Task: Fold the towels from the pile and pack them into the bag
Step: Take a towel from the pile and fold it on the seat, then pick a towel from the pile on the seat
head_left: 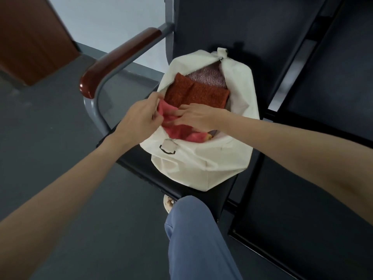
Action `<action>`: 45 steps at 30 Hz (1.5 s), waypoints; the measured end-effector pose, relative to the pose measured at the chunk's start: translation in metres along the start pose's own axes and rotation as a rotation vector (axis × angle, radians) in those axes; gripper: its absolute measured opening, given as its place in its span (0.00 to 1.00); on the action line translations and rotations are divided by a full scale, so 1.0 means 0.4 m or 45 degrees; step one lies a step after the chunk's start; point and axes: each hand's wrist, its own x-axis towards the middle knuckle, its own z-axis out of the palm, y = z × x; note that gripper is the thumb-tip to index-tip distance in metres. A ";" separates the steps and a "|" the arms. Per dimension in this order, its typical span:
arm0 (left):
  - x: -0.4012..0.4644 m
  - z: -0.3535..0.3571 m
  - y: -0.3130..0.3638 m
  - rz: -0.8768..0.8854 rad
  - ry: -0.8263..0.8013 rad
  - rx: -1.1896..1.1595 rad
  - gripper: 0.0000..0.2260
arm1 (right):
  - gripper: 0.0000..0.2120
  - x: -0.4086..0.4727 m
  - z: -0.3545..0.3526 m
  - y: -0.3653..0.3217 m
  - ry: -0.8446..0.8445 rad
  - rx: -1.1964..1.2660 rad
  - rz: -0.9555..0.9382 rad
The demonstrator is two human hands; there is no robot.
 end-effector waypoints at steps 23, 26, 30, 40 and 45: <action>-0.036 0.038 0.134 -0.268 -0.055 0.243 0.23 | 0.14 -0.389 0.000 -0.037 0.463 1.038 0.750; -0.014 0.030 0.252 -0.158 -0.111 0.238 0.22 | 0.16 -0.588 0.024 -0.048 0.352 0.945 0.877; -0.001 0.071 0.458 0.085 -0.175 0.182 0.21 | 0.17 -0.876 0.067 -0.083 0.323 0.910 1.127; -0.008 0.284 1.076 0.699 -0.426 0.148 0.26 | 0.17 -1.593 0.191 -0.279 0.314 0.793 1.829; -0.061 0.379 1.351 0.866 -0.545 0.048 0.26 | 0.22 -1.833 0.283 -0.386 0.335 0.756 2.181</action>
